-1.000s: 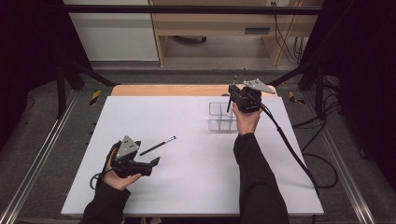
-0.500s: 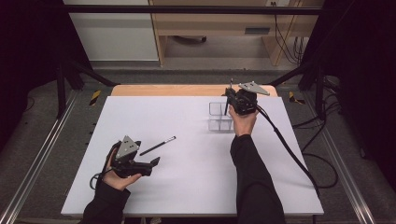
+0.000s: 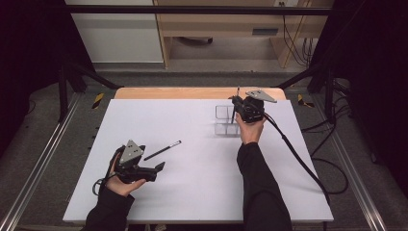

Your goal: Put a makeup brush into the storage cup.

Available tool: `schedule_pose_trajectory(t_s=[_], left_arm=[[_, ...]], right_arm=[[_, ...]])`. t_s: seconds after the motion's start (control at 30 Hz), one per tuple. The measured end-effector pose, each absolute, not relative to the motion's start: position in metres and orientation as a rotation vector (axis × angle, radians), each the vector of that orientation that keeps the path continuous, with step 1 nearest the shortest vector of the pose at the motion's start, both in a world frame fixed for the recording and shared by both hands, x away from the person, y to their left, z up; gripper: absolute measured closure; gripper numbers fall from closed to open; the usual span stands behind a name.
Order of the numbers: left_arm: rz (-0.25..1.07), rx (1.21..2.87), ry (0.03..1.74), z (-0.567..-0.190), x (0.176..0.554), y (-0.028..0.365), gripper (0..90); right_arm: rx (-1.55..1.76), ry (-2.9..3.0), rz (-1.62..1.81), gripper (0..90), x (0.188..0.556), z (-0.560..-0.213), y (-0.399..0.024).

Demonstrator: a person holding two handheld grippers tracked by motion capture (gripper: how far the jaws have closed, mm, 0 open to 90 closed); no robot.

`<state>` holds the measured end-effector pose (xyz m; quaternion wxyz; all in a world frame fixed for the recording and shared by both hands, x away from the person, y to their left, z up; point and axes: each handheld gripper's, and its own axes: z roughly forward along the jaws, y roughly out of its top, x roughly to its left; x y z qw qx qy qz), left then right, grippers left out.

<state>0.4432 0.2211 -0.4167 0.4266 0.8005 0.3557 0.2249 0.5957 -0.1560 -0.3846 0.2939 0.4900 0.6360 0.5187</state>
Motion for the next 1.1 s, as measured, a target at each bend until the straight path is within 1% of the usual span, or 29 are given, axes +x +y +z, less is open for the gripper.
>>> schedule_pose_trajectory(t_s=[0.57,1.0,1.1], left_arm=[[0.565,2.004,0.888,-0.417,0.443,0.220,7.6],[0.565,2.010,0.885,-0.418,0.443,0.220,7.7],[0.565,2.010,0.886,-0.418,0.443,0.220,7.7]], right_arm=[[1.337,1.749,1.335,83.9,0.594,-0.408,-0.156],[1.354,1.800,1.296,83.7,0.594,-0.414,-0.153],[1.356,1.814,1.292,81.4,0.592,-0.413,-0.153]])
